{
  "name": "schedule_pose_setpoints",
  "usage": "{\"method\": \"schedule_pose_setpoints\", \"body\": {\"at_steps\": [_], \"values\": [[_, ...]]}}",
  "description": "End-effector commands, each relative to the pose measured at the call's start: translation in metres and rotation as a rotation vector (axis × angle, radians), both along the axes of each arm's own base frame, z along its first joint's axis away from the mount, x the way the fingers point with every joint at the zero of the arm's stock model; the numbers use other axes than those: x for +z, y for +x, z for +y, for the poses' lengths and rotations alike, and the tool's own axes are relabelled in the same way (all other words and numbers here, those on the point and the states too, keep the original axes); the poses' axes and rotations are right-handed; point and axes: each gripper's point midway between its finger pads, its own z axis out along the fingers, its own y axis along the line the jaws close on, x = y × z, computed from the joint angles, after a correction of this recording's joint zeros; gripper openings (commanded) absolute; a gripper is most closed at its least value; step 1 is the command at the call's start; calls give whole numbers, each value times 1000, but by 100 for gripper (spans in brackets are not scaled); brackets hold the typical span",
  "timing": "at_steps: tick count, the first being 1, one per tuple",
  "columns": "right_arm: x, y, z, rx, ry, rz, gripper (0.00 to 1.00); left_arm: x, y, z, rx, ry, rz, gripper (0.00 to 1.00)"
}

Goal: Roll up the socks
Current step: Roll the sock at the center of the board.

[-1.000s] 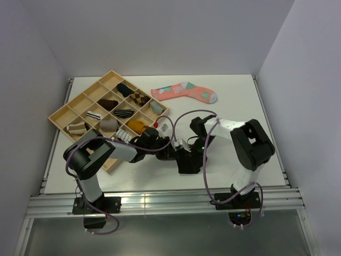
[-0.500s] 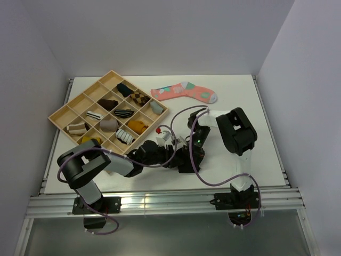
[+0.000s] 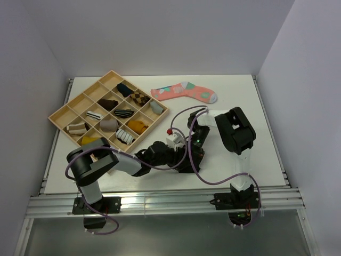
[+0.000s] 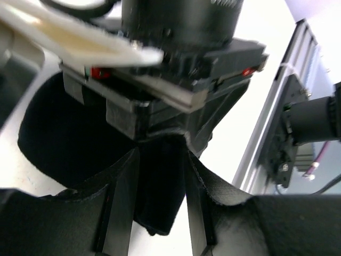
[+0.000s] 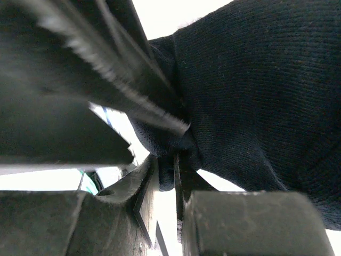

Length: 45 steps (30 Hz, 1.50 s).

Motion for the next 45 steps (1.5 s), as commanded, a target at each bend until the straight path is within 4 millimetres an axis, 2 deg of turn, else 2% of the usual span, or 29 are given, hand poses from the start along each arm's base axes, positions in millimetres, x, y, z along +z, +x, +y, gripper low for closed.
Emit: {"method": "schedule_pose_setpoints", "body": {"at_steps": [1, 10, 17, 22, 30, 36, 39, 42, 45], "values": [[-20, 16, -6, 30, -31, -76, 18, 0, 3, -5, -2, 14, -54, 44], [-22, 15, -7, 23, -45, -78, 18, -15, -8, 0, -24, 62, -44, 43], [-22, 17, -6, 17, -44, -87, 17, -11, -18, 7, -48, 39, -33, 45], [-23, 17, -7, 16, -48, -89, 17, -18, -24, 8, -77, 53, -10, 46], [-25, 14, -9, 16, -62, -90, 17, -5, -28, 10, -116, -50, 36, 52], [-25, 14, -10, 12, -63, -92, 16, -16, -27, 7, -117, -16, 59, 51], [-26, 15, -9, 10, -64, -95, 16, -22, -22, 6, -94, 18, 74, 48], [-27, 15, -9, 2, -65, -102, 16, -27, -18, 3, -79, 38, 96, 39], [-26, 18, -8, -15, -67, -135, 16, -37, -19, 1, -74, 68, 138, 19]]}}
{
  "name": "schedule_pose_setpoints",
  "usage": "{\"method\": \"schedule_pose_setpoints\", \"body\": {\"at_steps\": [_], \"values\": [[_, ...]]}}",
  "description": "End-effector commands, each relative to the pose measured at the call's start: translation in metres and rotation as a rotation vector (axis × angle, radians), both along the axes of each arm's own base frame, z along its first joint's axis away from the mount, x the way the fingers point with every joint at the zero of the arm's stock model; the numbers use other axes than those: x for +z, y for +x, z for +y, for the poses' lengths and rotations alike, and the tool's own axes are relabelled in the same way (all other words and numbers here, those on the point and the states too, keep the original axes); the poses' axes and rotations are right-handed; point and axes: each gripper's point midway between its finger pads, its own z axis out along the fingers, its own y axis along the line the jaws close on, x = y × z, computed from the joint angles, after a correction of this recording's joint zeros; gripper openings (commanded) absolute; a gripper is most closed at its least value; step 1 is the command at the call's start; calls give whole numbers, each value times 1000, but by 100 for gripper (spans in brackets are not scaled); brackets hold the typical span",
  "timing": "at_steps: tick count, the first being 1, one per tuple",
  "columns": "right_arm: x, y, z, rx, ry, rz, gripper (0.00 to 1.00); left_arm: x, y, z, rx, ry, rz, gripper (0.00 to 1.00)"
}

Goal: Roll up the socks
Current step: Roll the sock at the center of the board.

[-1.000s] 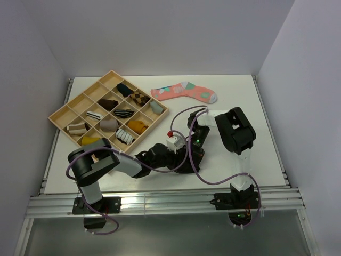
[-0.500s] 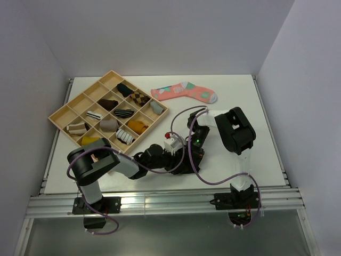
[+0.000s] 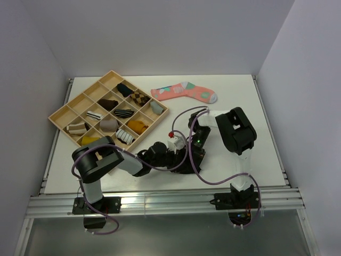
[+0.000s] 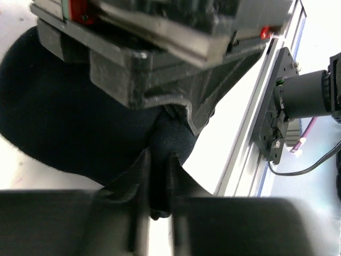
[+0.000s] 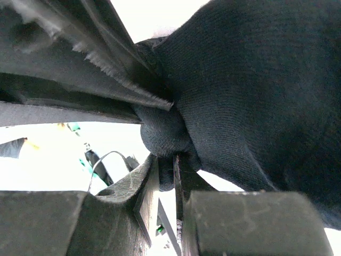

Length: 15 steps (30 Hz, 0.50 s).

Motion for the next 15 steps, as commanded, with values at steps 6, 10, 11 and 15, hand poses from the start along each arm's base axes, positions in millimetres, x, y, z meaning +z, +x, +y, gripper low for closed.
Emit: {"method": "schedule_pose_setpoints", "body": {"at_steps": [6, 10, 11, 15], "values": [[-20, 26, -7, 1, -7, -265, 29, -32, -5, 5, 40, 89, 168, 0], [-7, 35, -5, -49, 27, -398, 43, -46, -12, 16, 67, 115, 301, 0], [-6, 46, 0, -68, 45, -454, 45, -48, -9, 21, 93, 113, 348, 0], [10, 66, 0, -144, 77, -610, 50, -53, -12, 37, 102, 112, 484, 0]]}}
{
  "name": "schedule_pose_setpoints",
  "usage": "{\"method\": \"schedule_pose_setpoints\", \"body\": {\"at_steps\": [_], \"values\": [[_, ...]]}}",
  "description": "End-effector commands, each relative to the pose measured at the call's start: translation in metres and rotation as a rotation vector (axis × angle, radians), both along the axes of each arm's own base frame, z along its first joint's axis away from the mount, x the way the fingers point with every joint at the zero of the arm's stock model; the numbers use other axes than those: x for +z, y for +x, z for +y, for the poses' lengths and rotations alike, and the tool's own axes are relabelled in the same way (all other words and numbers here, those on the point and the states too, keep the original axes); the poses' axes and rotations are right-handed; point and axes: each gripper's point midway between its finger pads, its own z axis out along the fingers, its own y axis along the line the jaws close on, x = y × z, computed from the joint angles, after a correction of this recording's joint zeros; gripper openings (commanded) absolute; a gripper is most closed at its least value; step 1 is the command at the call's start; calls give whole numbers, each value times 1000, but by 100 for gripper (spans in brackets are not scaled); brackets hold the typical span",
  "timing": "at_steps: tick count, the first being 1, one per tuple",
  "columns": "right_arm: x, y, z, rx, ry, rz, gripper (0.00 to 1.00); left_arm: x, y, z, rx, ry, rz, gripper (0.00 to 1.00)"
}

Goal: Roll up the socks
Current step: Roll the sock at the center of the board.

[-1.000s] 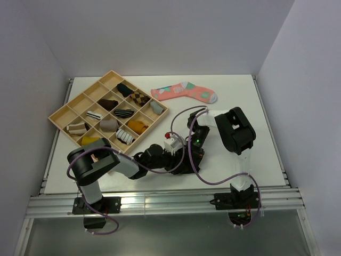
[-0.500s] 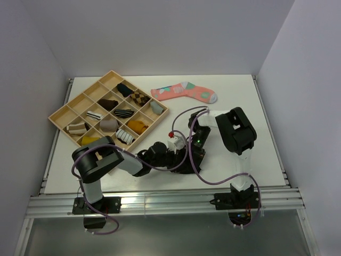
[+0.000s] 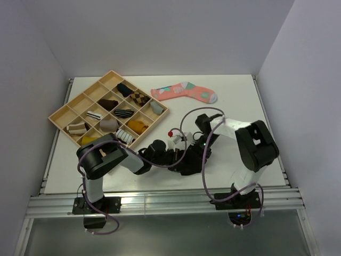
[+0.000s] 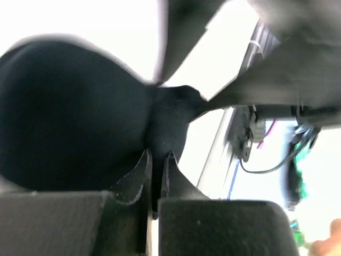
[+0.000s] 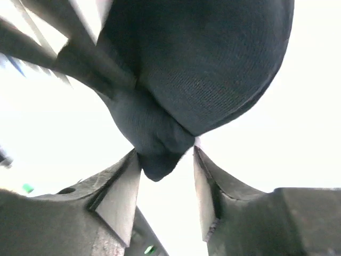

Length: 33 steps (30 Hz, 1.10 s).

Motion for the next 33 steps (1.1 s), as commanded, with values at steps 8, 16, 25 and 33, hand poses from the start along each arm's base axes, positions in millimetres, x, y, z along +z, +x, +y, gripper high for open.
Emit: {"method": "schedule_pose_setpoints", "body": {"at_steps": [8, 16, 25, 33], "values": [[36, 66, 7, 74, 216, -577, 54, -58, -1, 62, 155, 253, 438, 0], [51, 30, 11, 270, 400, -709, 58, -57, -13, 60, 144, 235, 606, 0], [51, 2, 22, 400, 479, -806, 60, -56, -18, 59, 112, 239, 729, 0], [38, -15, 39, 486, 468, -819, 59, -54, -15, 56, 103, 223, 748, 0]]}}
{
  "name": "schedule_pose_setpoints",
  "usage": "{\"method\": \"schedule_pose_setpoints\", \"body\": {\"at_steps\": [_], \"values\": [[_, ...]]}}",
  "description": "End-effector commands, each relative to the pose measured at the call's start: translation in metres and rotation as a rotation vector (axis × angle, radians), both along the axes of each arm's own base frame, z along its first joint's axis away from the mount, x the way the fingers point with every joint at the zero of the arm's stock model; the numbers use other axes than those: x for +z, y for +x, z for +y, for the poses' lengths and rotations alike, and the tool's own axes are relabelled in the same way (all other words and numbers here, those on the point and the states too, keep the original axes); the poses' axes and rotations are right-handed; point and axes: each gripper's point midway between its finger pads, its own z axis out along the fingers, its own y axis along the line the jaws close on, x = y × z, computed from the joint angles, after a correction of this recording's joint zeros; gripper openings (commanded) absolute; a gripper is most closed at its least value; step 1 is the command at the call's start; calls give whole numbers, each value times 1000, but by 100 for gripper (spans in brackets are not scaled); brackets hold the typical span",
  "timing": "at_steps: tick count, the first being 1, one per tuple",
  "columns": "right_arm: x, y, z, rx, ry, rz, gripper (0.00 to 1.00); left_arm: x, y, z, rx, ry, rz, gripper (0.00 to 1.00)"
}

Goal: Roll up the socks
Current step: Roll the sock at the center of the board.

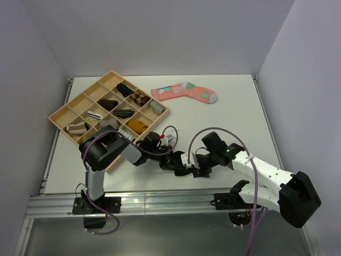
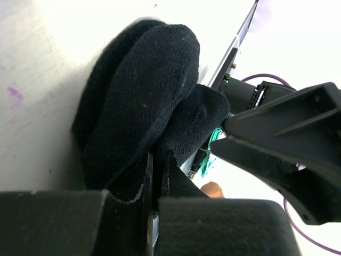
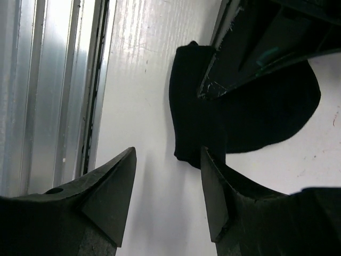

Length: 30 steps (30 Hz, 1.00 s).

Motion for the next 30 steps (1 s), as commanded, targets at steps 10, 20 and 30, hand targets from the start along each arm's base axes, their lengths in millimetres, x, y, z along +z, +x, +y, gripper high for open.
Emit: {"method": "schedule_pose_setpoints", "body": {"at_steps": [10, 20, 30], "values": [[-22, 2, 19, 46, -45, -125, 58, -34, -16, 16, -11, 128, 118, 0], [-41, 12, 18, 24, -174, -124, 48, -5, -15, 4, -89, 34, 82, 0], [-49, 6, 7, 41, -271, -64, 20, 4, 31, 22, 56, 284, -209, 4]]}}
